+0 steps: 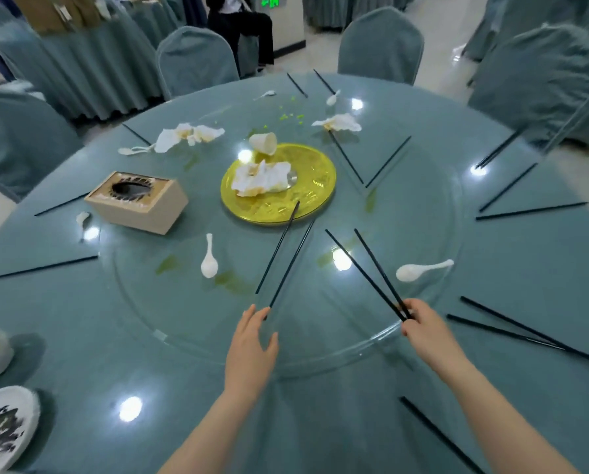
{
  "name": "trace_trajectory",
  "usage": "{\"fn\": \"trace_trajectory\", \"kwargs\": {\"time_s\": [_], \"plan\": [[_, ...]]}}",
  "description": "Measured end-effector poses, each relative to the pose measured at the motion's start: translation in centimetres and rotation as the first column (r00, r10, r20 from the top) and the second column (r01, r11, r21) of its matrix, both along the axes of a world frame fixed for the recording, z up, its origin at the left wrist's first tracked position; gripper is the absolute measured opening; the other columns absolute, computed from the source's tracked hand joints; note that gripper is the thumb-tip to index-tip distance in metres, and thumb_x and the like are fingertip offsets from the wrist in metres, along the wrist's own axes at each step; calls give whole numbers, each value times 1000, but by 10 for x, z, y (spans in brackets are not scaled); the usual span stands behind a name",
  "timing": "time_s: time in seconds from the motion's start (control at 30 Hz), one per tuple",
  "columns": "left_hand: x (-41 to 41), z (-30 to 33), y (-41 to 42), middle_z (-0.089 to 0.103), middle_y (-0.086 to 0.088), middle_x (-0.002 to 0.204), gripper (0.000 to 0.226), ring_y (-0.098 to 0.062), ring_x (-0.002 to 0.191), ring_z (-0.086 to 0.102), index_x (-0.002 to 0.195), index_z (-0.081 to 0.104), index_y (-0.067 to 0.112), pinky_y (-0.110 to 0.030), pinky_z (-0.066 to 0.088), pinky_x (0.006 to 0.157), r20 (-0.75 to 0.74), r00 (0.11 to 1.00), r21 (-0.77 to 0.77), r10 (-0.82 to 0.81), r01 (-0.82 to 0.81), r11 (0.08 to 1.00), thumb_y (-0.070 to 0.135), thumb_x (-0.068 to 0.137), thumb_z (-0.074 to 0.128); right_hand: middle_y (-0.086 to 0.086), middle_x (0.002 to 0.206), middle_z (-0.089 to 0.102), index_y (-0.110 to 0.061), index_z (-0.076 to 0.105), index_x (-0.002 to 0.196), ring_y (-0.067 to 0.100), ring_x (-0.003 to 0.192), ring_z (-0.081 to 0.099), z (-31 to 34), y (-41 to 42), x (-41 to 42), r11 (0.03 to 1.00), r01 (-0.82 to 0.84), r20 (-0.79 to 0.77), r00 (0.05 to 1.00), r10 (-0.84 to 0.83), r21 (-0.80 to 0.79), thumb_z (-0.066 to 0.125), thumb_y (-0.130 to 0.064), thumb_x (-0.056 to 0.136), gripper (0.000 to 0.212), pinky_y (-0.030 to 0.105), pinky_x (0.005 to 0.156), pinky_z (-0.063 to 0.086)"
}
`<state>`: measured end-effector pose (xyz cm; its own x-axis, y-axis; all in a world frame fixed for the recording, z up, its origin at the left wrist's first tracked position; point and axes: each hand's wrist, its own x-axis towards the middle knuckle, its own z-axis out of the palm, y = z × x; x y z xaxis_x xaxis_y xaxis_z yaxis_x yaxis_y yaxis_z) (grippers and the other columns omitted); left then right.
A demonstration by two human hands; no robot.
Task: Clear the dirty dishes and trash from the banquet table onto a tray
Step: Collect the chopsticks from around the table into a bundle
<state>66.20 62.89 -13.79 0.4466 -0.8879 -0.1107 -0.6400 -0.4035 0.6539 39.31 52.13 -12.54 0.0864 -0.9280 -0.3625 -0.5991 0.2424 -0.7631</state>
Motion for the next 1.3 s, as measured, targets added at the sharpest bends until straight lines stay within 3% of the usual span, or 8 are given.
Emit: {"fn": "trace_trajectory", "kwargs": {"time_s": [0.13,0.27,0.43,0.6,0.73,0.83,1.1,1.3], "plan": [[3,4,-67,21,4,158,57,-10,144,21,144,38,28,-21,26,106,46,998,20,-43,42,999,27,92,59,-7,71,61,-30,57,82,11,66,54,-9,-33,-1,997,41,-3,999,-42,-63,50,-25,92,13,23,57,37],[9,2,-126,15,-8,159,73,-19,147,11,151,19,12,-29,14,115,125,991,142,-55,37,989,33,93,58,-8,65,56,-24,51,78,4,63,51,-19,-71,11,989,-6,-50,999,-1,-146,49,-29,95,18,20,53,31],[18,-12,-150,47,-9,133,59,-27,120,43,145,31,10,-29,27,100,357,923,260,-145,51,964,25,94,56,-4,65,57,-22,52,79,10,61,50,-42,-86,16,990,17,-53,998,-24,-139,48,-27,97,19,24,51,31],[14,-13,-154,64,-8,104,17,-29,100,57,103,58,9,-34,41,80,228,973,339,-36,-44,940,22,92,58,1,62,54,-20,47,72,18,58,49,-48,-97,13,987,44,-43,998,-51,-151,46,-29,97,27,30,50,30],[3,-8,-137,39,-5,59,33,-32,61,45,61,34,11,-30,28,49,267,959,472,-101,-39,881,17,84,57,11,72,61,-10,57,89,26,66,54,-48,-94,11,993,41,17,999,-39,-110,44,-28,98,23,34,59,39],[-5,-6,-127,32,-3,59,35,-22,52,31,61,27,11,-27,23,46,264,953,544,-145,-23,839,12,81,56,16,76,63,-5,60,96,28,67,55,-47,-90,9,994,62,62,996,-57,-92,45,-26,98,25,36,63,43],[-24,-11,-83,42,-5,75,8,-28,74,46,87,37,9,-33,34,61,276,956,467,-99,-43,883,3,90,42,-1,64,57,-17,63,91,14,60,51,-43,-87,7,995,89,124,989,-82,-49,44,-23,97,21,30,59,41],[-26,-1,-55,54,-9,91,15,-29,84,51,98,43,9,-35,41,71,156,988,437,-21,-50,898,7,88,54,0,68,58,-13,64,93,20,65,52,-33,-74,-3,988,107,60,993,-101,-109,44,-22,96,22,29,58,37]]}}
